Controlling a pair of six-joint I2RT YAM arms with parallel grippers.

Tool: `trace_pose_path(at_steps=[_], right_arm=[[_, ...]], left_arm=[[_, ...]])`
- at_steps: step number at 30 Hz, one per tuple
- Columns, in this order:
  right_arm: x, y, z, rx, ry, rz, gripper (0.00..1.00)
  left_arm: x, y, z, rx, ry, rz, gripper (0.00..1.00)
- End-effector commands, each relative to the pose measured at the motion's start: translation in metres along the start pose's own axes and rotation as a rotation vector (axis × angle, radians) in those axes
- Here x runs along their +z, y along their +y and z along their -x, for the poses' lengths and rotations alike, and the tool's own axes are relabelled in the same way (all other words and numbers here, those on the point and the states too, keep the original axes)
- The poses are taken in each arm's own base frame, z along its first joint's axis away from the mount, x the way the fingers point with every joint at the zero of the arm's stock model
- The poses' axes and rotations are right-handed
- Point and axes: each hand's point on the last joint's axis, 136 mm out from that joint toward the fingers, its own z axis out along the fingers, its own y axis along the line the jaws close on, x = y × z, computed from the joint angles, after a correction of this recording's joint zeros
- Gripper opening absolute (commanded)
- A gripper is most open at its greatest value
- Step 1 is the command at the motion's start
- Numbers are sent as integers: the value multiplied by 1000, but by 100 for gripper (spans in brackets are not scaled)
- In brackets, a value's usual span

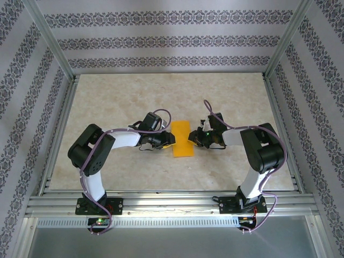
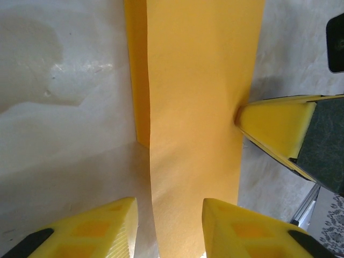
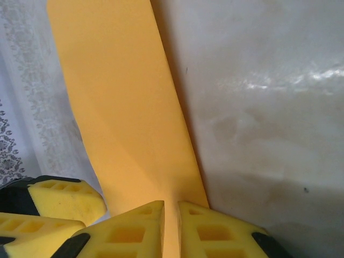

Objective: Fold a paper plane with a square sheet of paper (pick it up from the middle)
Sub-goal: Third fold the triangle at the center of the table.

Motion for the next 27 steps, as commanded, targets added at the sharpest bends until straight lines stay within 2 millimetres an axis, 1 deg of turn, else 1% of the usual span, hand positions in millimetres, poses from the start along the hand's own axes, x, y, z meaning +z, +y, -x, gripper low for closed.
trace_pose_path(at_steps=[1, 4, 8, 11, 15, 21, 22, 25, 27], right_arm=[[7, -41, -34, 88, 86, -139, 16], [7, -41, -34, 84, 88, -140, 16], [7, -42, -35, 85, 92, -147, 16], [7, -42, -35, 86, 94, -147, 16], [6, -42, -36, 84, 94, -149, 16], [6, -41, -36, 82, 95, -146, 16], [6, -42, -36, 83, 96, -146, 16], [6, -42, -36, 81, 95, -147, 16], [6, -42, -36, 81, 95, -146, 16]], left_arm=[[0, -10, 10, -15, -17, -45, 34], [1, -7, 10, -23, -18, -37, 33], [4, -9, 9, -29, -10, -55, 31], [7, -5, 8, -37, -4, -44, 30], [9, -4, 6, -44, 1, -51, 28], [10, -1, 4, -50, 7, -44, 28], [9, 0, 4, -49, 6, -40, 30], [8, 6, 3, -45, 2, -10, 31], [8, 13, 2, -50, 4, 29, 32]])
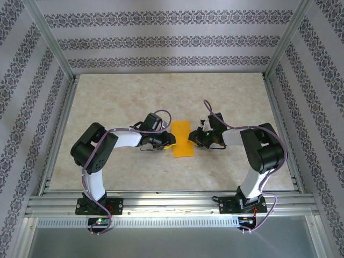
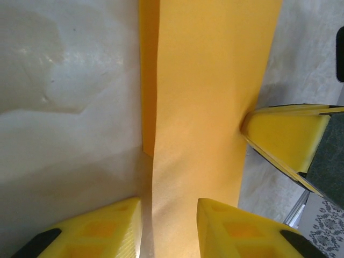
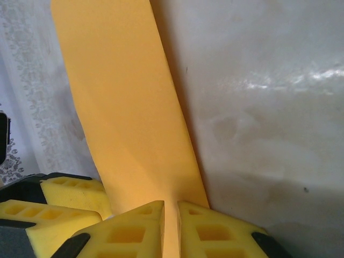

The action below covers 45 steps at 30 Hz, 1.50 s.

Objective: Fold a paper plane with a square sheet of paper (pick it up from the middle)
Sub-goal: Third fold the triangle at the center of the table.

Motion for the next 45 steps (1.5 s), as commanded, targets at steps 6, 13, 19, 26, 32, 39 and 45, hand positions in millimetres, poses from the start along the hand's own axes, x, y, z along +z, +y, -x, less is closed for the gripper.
trace_pose_path(at_steps=[6, 13, 19, 26, 32, 39, 45], right_arm=[[7, -41, -36, 83, 99, -143, 16], [6, -39, -35, 80, 100, -138, 16], [4, -36, -35, 70, 100, -131, 16], [-6, -14, -31, 25, 82, -83, 18], [-31, 17, -25, -80, 15, -33, 25], [-64, 32, -22, -290, -134, -102, 29], [-66, 53, -49, -846, -274, -202, 33]], left_arm=[[2, 7, 2, -4, 0, 13, 31], [8, 7, 3, -40, -7, -18, 27], [6, 3, 5, -40, -21, -38, 20], [1, -1, 7, -25, -41, -53, 12], [-3, -7, 6, -16, -43, -76, 8], [-12, -13, 2, -16, -43, -94, 6], [-21, -14, -1, -47, -69, -115, 3]])
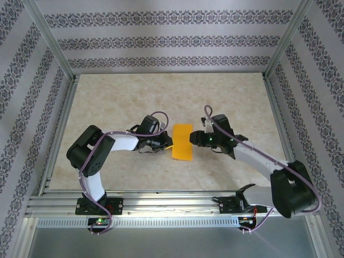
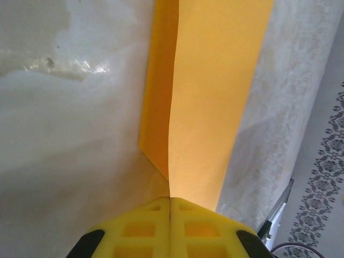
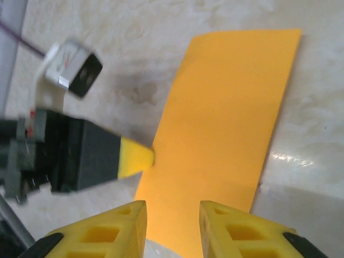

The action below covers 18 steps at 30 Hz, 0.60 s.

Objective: Fold a paper plane with a square sheet of paper (pick it up from the middle)
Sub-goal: Third fold the triangle at the center of the table.

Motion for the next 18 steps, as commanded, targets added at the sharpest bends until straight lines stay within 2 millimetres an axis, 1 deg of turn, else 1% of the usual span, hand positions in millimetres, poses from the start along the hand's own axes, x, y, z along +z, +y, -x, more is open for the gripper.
trace_pose_path(at_steps=[1, 3, 6, 10, 12, 13, 14, 16, 18], right_arm=[[1, 8, -14, -441, -74, -105, 33], [4, 25, -32, -677, -83, -91, 34], [11, 37, -50, -869, -91, -80, 36], [22, 43, -61, -970, -85, -104, 38], [30, 50, -70, -1028, -83, -94, 39], [33, 55, -72, -1049, -92, -85, 42], [35, 61, -70, -1063, -124, -88, 43], [40, 66, -72, -1078, -150, -83, 45], [46, 67, -70, -1083, -176, -112, 48]], left_arm=[[-11, -11, 7, -18, -46, -49, 3], [-13, -13, 7, -27, -55, -58, 1], [-15, -14, 7, -39, -59, -67, 1], [-16, -15, 7, -49, -68, -74, 0], [-18, -15, 7, -53, -78, -75, 0], [-19, -14, 8, -56, -84, -73, 0], [-20, -13, 7, -58, -87, -71, 0], [-21, -12, 7, -58, -93, -70, 0], [-21, -13, 7, -60, -93, -71, 0]])
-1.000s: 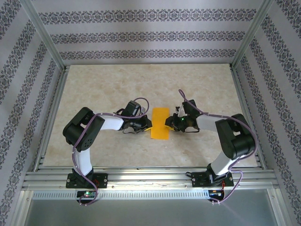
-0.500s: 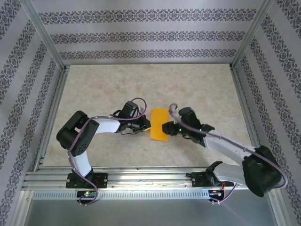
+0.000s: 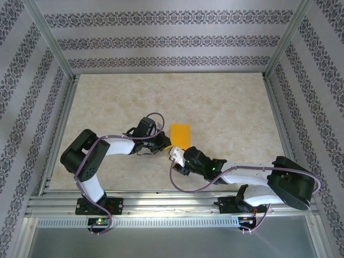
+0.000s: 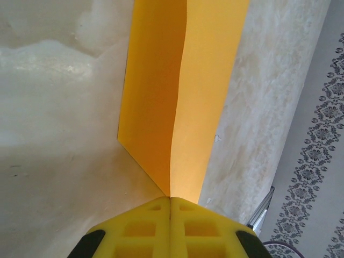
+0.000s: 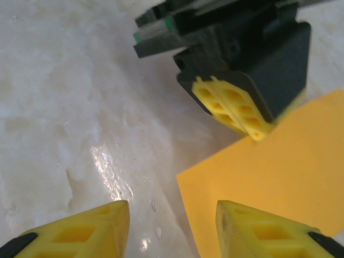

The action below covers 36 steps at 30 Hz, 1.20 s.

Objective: Fold a paper plane with a square sheet of paper (pick it up from the middle)
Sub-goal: Third fold the triangle at the center of the table.

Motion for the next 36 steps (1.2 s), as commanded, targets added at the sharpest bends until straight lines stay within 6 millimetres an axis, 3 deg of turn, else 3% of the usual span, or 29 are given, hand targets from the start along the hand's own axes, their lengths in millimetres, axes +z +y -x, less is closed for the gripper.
trace_pose_path(at_steps=[1, 8, 16, 36], right_arm=[[7, -10, 16, -53, -70, -103, 48], [24, -13, 0, -97, 13, -180, 48], [28, -20, -4, -78, 16, -236, 41], [23, -25, -13, -20, 15, -274, 9]], left_arm=[[-7, -11, 11, 2, -49, -41, 0], [-7, -13, 11, 1, -50, -49, 0], [-7, -13, 11, -5, -52, -51, 0], [-8, -12, 13, -11, -62, -49, 0]])
